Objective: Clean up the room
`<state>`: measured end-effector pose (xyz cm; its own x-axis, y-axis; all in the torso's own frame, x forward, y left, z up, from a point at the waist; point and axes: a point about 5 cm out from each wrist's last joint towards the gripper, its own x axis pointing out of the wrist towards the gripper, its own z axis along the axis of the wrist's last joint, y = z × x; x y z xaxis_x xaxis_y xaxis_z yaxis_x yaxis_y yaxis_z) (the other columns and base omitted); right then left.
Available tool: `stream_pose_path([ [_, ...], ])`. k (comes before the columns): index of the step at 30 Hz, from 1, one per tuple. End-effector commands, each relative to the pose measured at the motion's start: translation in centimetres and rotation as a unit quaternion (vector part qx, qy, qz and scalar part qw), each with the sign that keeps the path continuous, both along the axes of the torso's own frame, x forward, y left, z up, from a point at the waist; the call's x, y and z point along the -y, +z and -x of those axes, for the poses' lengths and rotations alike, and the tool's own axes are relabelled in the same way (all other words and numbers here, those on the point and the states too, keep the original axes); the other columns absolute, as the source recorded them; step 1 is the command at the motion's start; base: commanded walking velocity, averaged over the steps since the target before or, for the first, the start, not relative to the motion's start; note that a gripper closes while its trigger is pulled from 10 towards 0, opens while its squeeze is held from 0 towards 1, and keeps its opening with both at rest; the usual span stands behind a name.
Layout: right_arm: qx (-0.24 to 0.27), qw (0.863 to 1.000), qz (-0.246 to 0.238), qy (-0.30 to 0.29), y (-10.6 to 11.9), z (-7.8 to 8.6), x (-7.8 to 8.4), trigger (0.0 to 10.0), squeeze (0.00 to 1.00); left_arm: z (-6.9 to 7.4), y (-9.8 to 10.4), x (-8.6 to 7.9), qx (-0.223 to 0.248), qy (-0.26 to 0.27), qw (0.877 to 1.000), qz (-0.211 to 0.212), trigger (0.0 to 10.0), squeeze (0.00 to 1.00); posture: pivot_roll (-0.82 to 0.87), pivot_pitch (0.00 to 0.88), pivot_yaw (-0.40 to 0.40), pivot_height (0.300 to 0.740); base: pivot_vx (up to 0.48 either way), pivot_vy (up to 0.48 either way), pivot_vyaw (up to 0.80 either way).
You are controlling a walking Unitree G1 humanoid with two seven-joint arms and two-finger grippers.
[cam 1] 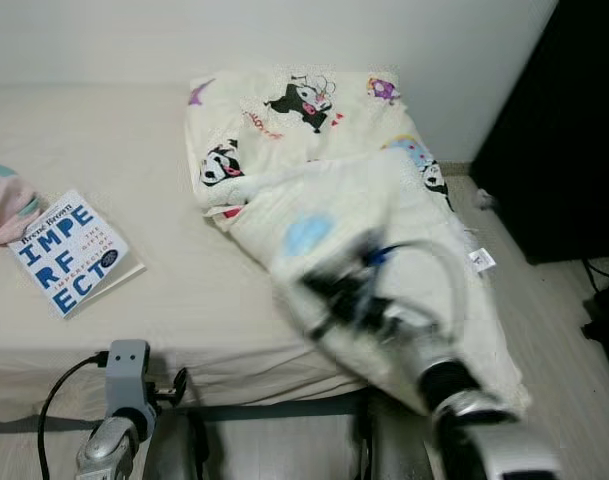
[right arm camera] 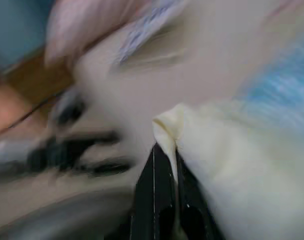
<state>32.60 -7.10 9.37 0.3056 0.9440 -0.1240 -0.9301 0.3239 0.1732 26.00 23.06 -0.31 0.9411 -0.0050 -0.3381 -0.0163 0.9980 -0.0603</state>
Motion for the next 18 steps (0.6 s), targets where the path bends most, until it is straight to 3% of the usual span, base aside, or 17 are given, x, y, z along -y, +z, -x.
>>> stream_pose_path([
  [1,0.007,0.998,0.035,0.054,-0.8,1.1,-0.9,0.0,0.0,0.4,-0.3,-0.7,-0.008,0.017,1.0,-0.002,10.0,0.0,0.03,0.176,-0.037,0.493,0.0,0.0,0.0],
  [3,0.014,0.98,0.144,0.14,-4.0,3.7,-2.4,0.0,0.0,0.0,0.4,-1.5,0.005,0.038,0.999,-0.008,10.0,0.0,0.03,0.172,-0.041,0.493,0.0,0.0,0.0],
  [4,0.016,0.965,0.2,0.167,-5.5,4.6,-2.1,0.0,0.0,-0.1,0.6,-1.9,0.01,0.046,0.999,-0.01,10.0,0.0,0.03,0.173,-0.045,0.493,0.0,0.0,0.0],
  [5,0.016,0.965,0.2,0.167,-5.5,4.6,-2.1,0.0,0.0,-0.1,0.6,-1.9,0.01,0.046,0.999,-0.01,10.0,0.0,0.03,0.173,-0.045,0.493,0.0,0.0,0.0],
  [6,0.022,0.95,0.254,0.179,-6.6,5.1,-1.3,0.0,0.0,-0.3,0.9,-2.1,0.015,0.051,0.998,-0.012,10.0,0.0,0.03,0.169,-0.046,0.493,0.0,0.0,0.0],
  [7,0.022,0.95,0.254,0.179,-6.6,5.1,-1.3,0.0,0.0,-0.3,0.9,-2.1,0.015,0.051,0.998,-0.012,10.0,0.0,0.03,0.169,-0.046,0.493,0.0,0.0,0.0],
  [8,0.03,0.929,0.318,0.189,-7.7,5.5,0.0,4.3,0.0,-0.4,1.1,-2.3,0.02,0.056,0.998,-0.014,10.0,0.0,0.03,0.168,-0.046,0.493,0.0,0.0,0.0],
  [9,0.03,0.929,0.318,0.189,-7.7,5.5,0.0,4.3,0.0,-0.4,1.1,-2.3,0.02,0.056,0.998,-0.014,10.0,0.0,0.03,0.168,-0.046,0.493,0.0,0.0,0.0],
  [10,0.032,0.918,0.348,0.189,-8.1,5.6,0.8,10.0,0.0,-0.4,1.1,-2.3,0.021,0.057,0.998,-0.014,10.0,0.0,0.02,0.165,-0.047,0.493,0.0,0.0,0.0],
  [13,0.035,0.902,0.385,0.193,-8.4,5.6,1.9,10.0,0.0,-0.5,1.1,-2.3,0.02,0.058,0.998,-0.013,10.0,0.0,0.02,0.16,-0.046,0.493,0.0,0.0,0.0],
  [15,0.035,0.902,0.385,0.193,-8.4,5.6,1.9,10.0,0.0,-0.5,1.1,-2.3,0.02,0.058,0.998,-0.013,10.0,0.0,0.02,0.16,-0.046,0.493,0.0,0.0,0.0],
  [16,0.051,0.904,0.394,0.156,-8.1,4.9,2.3,10.0,0.0,-0.6,1.0,-1.9,0.018,0.057,0.998,-0.011,10.0,0.0,0.01,0.155,-0.05,0.493,0.0,0.0,0.0],
  [18,0.056,0.909,0.39,0.135,-7.8,4.6,2.5,10.0,0.0,-0.6,0.9,-1.7,0.017,0.057,0.998,-0.01,10.0,0.0,0.01,0.151,-0.05,0.493,0.0,0.0,0.0],
])
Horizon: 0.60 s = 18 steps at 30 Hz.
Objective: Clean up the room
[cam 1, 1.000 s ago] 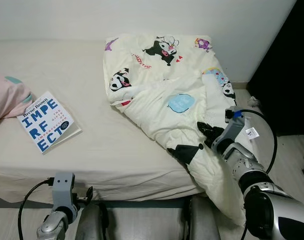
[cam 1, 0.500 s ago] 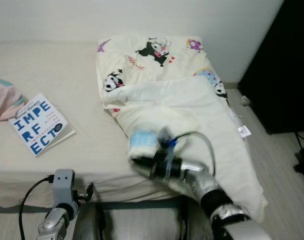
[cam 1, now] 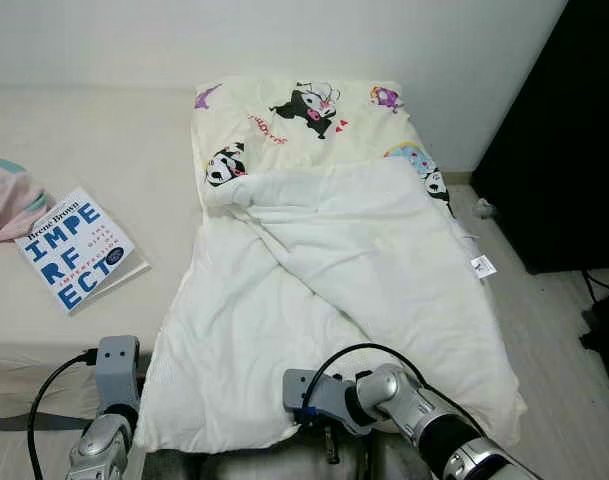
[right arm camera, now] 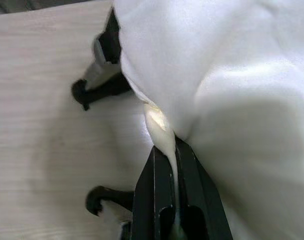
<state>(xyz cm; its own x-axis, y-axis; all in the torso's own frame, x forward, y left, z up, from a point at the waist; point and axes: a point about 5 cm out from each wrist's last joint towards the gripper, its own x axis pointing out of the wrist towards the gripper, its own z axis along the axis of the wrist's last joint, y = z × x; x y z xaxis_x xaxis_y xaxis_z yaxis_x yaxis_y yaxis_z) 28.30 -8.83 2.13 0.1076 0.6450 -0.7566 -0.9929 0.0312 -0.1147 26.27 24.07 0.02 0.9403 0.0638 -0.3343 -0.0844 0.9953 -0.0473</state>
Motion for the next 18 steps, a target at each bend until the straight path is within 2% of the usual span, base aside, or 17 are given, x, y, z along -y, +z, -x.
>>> stream_pose_path([
  [1,-0.002,1.0,0.01,-0.018,-0.6,0.3,0.7,10.0,0.0,-0.4,0.6,-0.7,0.015,0.022,1.0,-0.003,10.0,0.0,0.01,0.151,-0.05,0.493,0.0,0.0,0.0],
  [2,0.001,0.999,-0.004,-0.035,-0.4,0.1,0.7,10.0,0.03,-0.4,0.6,-0.6,0.016,0.022,1.0,-0.002,10.0,0.0,0.01,0.15,-0.051,0.493,0.0,0.0,0.0],
  [3,-0.009,0.998,-0.041,-0.05,0.0,0.0,0.4,10.0,1.0,-0.5,0.6,-0.5,0.016,0.023,1.0,-0.001,10.0,0.0,0.01,0.147,-0.052,0.493,0.0,0.0,0.0],
  [5,-0.009,0.998,-0.041,-0.05,0.0,0.0,0.4,10.0,1.0,-0.5,0.6,-0.5,0.016,0.023,1.0,-0.001,10.0,0.0,0.01,0.147,-0.052,0.493,0.0,0.0,0.0],
  [7,-0.045,0.986,-0.142,-0.077,1.3,-0.2,-0.3,10.0,1.0,-0.6,0.7,-0.5,0.017,0.025,1.0,0.0,10.0,0.0,0.0,0.143,-0.054,0.493,0.0,0.0,0.0],
  [8,-0.045,0.986,-0.142,-0.077,1.3,-0.2,-0.3,10.0,1.0,-0.6,0.7,-0.5,0.017,0.025,1.0,0.0,10.0,0.0,0.0,0.143,-0.054,0.493,0.0,0.0,0.0],
  [9,-0.069,0.976,-0.189,-0.081,2.1,-0.2,-0.4,10.0,1.0,-0.7,0.7,-0.5,0.018,0.027,0.999,0.0,10.0,0.0,-0.01,0.142,-0.056,0.493,0.0,0.0,0.0],
  [11,-0.103,0.961,-0.247,-0.071,3.4,0.1,-0.2,10.0,1.0,-0.8,0.8,-0.6,0.018,0.029,0.999,0.0,10.0,0.0,-0.02,0.14,-0.059,0.493,0.0,0.0,0.0],
  [12,-0.103,0.961,-0.247,-0.071,3.4,0.1,-0.2,10.0,1.0,-0.8,0.8,-0.6,0.018,0.029,0.999,0.0,10.0,0.0,-0.02,0.14,-0.059,0.493,0.0,0.0,0.0],
  [13,-0.121,0.949,-0.284,-0.067,4.5,0.3,0.2,10.0,1.0,-0.8,0.8,-0.7,0.018,0.031,0.999,-0.001,10.0,0.0,-0.02,0.145,-0.059,0.493,0.0,0.0,0.0],
  [15,-0.121,0.949,-0.284,-0.067,4.5,0.3,0.2,10.0,1.0,-0.8,0.8,-0.7,0.018,0.031,0.999,-0.001,10.0,0.0,-0.02,0.145,-0.059,0.493,0.0,0.0,0.0],
  [16,-0.136,0.934,-0.323,-0.064,5.7,0.4,0.7,10.0,1.0,-0.8,0.8,-0.8,0.017,0.032,0.999,-0.002,10.0,0.0,-0.03,0.143,-0.056,0.493,0.0,0.0,0.0],
  [17,-0.136,0.934,-0.323,-0.064,5.7,0.4,0.7,10.0,1.0,-0.8,0.8,-0.8,0.017,0.032,0.999,-0.002,10.0,0.0,-0.03,0.143,-0.056,0.493,0.0,0.0,0.0],
  [18,-0.143,0.917,-0.366,-0.067,7.1,0.4,1.4,10.0,1.0,-0.7,0.8,-0.9,0.016,0.033,0.999,-0.003,10.0,0.0,-0.03,0.143,-0.055,0.493,0.0,0.0,0.0],
])
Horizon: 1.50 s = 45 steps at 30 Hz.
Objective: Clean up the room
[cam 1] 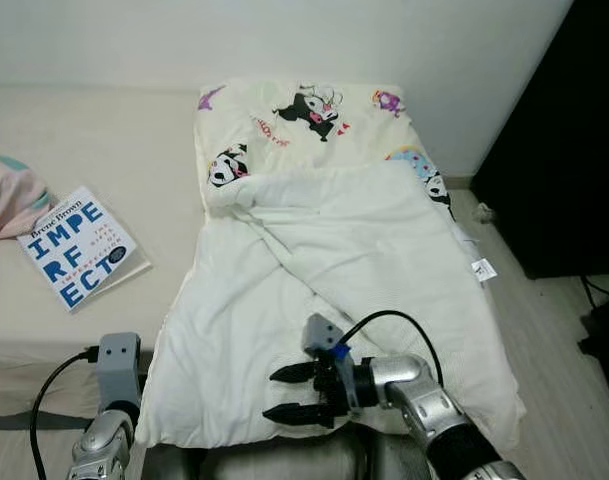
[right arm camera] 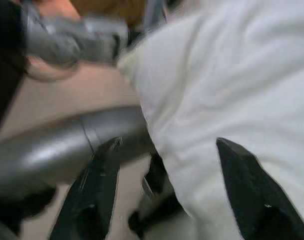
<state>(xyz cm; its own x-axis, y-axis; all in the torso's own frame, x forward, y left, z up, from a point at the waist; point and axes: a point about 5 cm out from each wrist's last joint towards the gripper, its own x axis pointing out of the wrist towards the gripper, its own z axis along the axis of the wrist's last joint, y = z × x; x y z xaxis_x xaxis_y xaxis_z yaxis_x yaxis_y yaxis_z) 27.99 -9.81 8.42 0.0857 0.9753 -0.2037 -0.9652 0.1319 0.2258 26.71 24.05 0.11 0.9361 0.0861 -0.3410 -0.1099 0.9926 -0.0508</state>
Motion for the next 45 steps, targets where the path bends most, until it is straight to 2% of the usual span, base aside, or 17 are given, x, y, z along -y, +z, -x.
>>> stream_pose_path([
  [1,-0.009,0.999,-0.035,-0.002,0.8,0.1,0.4,10.0,1.0,-0.3,0.7,-0.9,0.02,0.02,1.0,-0.005,10.0,0.0,-0.03,0.143,-0.055,0.493,0.0,0.0,0.0],
  [7,0.025,0.973,-0.13,-0.189,3.7,-3.6,4.6,10.0,1.0,-0.4,0.9,-1.2,0.021,0.023,0.999,-0.009,10.0,0.0,-0.04,0.146,-0.056,0.493,0.0,0.0,0.0],
  [10,0.022,0.828,-0.143,-0.542,4.8,-8.2,12.8,10.0,1.0,-0.3,0.9,-1.3,0.022,0.023,0.999,-0.01,10.0,0.0,-0.04,0.156,-0.052,0.493,0.0,0.0,0.0],
  [11,0.011,0.784,-0.137,-0.605,4.8,-8.3,14.6,10.0,0.78,-0.3,0.9,-1.3,0.021,0.023,0.999,-0.01,10.0,0.0,-0.04,0.156,-0.052,0.493,0.0,0.0,0.0],
  [12,-0.003,0.727,-0.13,-0.675,4.5,-7.9,17.1,10.0,0.0,-0.2,0.8,-1.3,0.021,0.022,0.999,-0.011,10.0,0.0,-0.03,0.166,-0.052,0.493,0.0,0.0,0.0],
  [15,-0.003,0.727,-0.13,-0.675,4.5,-7.9,17.1,10.0,0.0,-0.2,0.8,-1.3,0.021,0.022,0.999,-0.011,10.0,0.0,-0.03,0.166,-0.052,0.493,0.0,0.0,0.0],
  [17,-0.028,0.63,-0.133,-0.764,3.8,-6.2,21.2,10.0,0.0,0.2,0.7,-1.6,0.02,0.021,0.999,-0.013,10.0,0.0,-0.01,0.185,-0.05,0.493,0.0,0.0,0.0],
  [19,-0.028,0.63,-0.133,-0.764,3.8,-6.2,21.2,10.0,0.0,0.2,0.7,-1.6,0.02,0.021,0.999,-0.013,10.0,0.0,-0.01,0.185,-0.05,0.493,0.0,0.0,0.0],
  [20,-0.044,0.586,-0.142,-0.796,3.4,-5.1,23.0,10.0,0.0,0.4,0.6,-1.8,0.02,0.021,0.999,-0.016,10.0,0.0,0.0,0.196,-0.047,0.493,0.0,0.0,0.0],
  [22,-0.044,0.586,-0.142,-0.796,3.4,-5.1,23.0,10.0,0.0,0.4,0.6,-1.8,0.02,0.021,0.999,-0.016,10.0,0.0,0.0,0.196,-0.047,0.493,0.0,0.0,0.0],
  [25,-0.056,0.556,-0.143,-0.817,2.7,-4.0,24.3,10.0,0.0,0.9,0.5,-2.2,0.019,0.02,0.999,-0.021,10.0,0.0,0.01,0.226,-0.037,0.493,0.0,0.0,0.0],
  [26,-0.076,0.511,-0.131,-0.846,1.3,-2.3,25.9,10.0,0.0,1.9,0.4,-3.0,0.018,0.016,0.999,-0.032,10.0,0.0,0.03,0.273,-0.023,0.493,0.0,0.0,0.0],
  [31,-0.087,0.5,-0.116,-0.854,0.3,-1.6,26.1,10.0,0.0,2.8,0.6,-3.8,0.019,0.009,0.999,-0.045,10.0,0.0,0.04,0.309,-0.014,0.493,0.0,0.0,0.0],
  [36,-0.092,0.522,-0.124,-0.839,0.1,-1.9,25.4,10.0,0.0,3.5,0.7,-4.2,0.023,0.004,0.998,-0.053,10.0,0.0,0.05,0.339,-0.005,0.493,0.0,0.0,0.0],
  [39,-0.083,0.557,-0.142,-0.814,0.3,-2.5,24.6,10.0,0.0,3.7,0.9,-4.2,0.024,-0.001,0.998,-0.057,10.0,0.0,0.06,0.377,0.001,0.493,0.0,0.0,0.0],
  [40,-0.056,0.614,-0.194,-0.763,1.5,-3.4,23.6,10.0,0.0,4.5,1.2,-4.5,0.025,-0.008,0.998,-0.064,10.0,0.0,0.07,0.407,0.007,0.493,0.0,0.0,0.0],
  [45,-0.027,0.635,-0.235,-0.735,3.0,-3.8,23.7,10.0,0.0,5.2,1.3,-4.5,0.022,-0.014,0.997,-0.067,10.0,0.0,0.07,0.423,0.013,0.493,0.0,0.0,0.0],
])
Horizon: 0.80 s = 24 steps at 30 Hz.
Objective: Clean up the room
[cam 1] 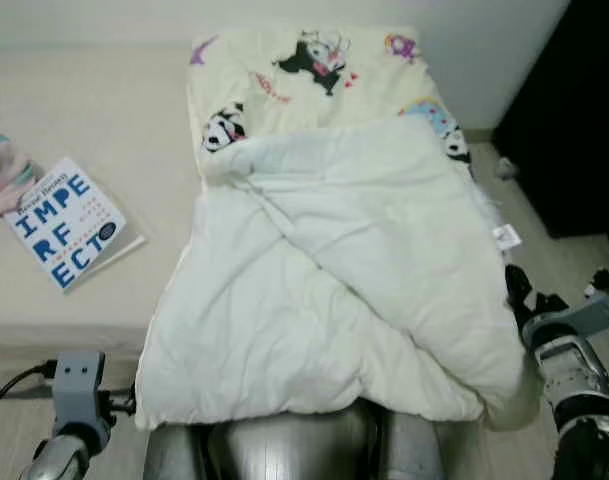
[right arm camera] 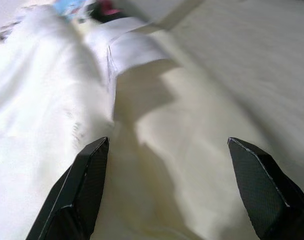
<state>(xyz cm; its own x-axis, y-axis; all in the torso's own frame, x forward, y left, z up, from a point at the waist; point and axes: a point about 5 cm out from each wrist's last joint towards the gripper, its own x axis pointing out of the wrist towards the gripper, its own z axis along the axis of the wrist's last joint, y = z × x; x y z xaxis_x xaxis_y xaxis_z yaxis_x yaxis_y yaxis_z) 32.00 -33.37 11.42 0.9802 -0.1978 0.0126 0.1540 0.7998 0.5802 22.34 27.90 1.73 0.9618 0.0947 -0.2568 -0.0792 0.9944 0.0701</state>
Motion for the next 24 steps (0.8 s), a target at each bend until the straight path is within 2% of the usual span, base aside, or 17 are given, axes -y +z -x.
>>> stream_pose_path([
  [1,0.029,1.0,-0.007,-0.004,0.6,0.2,0.5,10.0,0.0,1.0,-0.3,-0.6,-0.02,0.001,1.0,-0.003,10.0,0.0,0.07,0.426,0.013,0.493,0.0,0.0,0.0],
  [6,0.056,0.998,-0.003,-0.018,1.8,0.2,1.3,10.0,0.0,1.3,-0.5,-0.3,-0.027,-0.003,1.0,-0.001,10.0,0.0,0.07,0.429,0.012,0.493,0.0,0.0,0.0],
  [11,0.079,0.997,-0.009,-0.011,2.4,-0.1,1.2,10.0,0.0,1.3,-0.6,-0.1,-0.029,-0.006,1.0,0.001,10.0,0.0,0.07,0.428,0.012,0.493,0.0,0.0,0.0],
  [13,0.114,0.993,-0.021,0.025,3.1,-0.7,0.2,10.0,0.0,1.5,-0.5,0.1,-0.032,-0.008,0.999,0.002,10.0,0.0,0.07,0.428,0.013,0.493,0.0,0.0,0.0],
  [14,0.114,0.993,-0.021,0.025,3.1,-0.7,0.2,10.0,0.0,1.5,-0.5,0.1,-0.032,-0.008,0.999,0.002,10.0,0.0,0.07,0.428,0.013,0.493,0.0,0.0,0.0],
  [15,0.133,0.989,-0.024,0.066,3.4,-1.3,-1.0,10.0,0.0,1.7,-0.5,0.2,-0.036,-0.009,0.999,0.002,10.0,0.0,0.07,0.426,0.012,0.493,0.0,0.0,0.0],
  [16,0.134,0.987,-0.023,0.082,3.4,-1.6,-1.6,10.0,0.0,1.7,-0.5,0.2,-0.038,-0.01,0.999,0.003,10.0,0.0,0.07,0.425,0.011,0.493,0.0,0.0,0.0],
  [19,0.124,0.985,-0.013,0.121,3.1,-2.1,-3.0,10.0,0.0,1.8,-0.4,0.3,-0.039,-0.01,0.999,0.003,10.0,0.0,0.07,0.424,0.01,0.493,0.0,0.0,0.0],
  [21,0.12,0.984,-0.01,0.128,3.0,-2.2,-3.2,10.0,0.0,1.8,-0.4,0.3,-0.04,-0.01,0.999,0.003,10.0,0.0,0.07,0.424,0.01,0.493,0.0,0.0,0.0],
  [24,0.04,0.991,0.023,0.125,1.5,-2.5,-4.2,10.0,0.0,1.8,-0.5,0.4,-0.041,-0.011,0.999,0.004,10.0,0.0,0.07,0.423,0.01,0.493,0.0,0.0,0.0],
])
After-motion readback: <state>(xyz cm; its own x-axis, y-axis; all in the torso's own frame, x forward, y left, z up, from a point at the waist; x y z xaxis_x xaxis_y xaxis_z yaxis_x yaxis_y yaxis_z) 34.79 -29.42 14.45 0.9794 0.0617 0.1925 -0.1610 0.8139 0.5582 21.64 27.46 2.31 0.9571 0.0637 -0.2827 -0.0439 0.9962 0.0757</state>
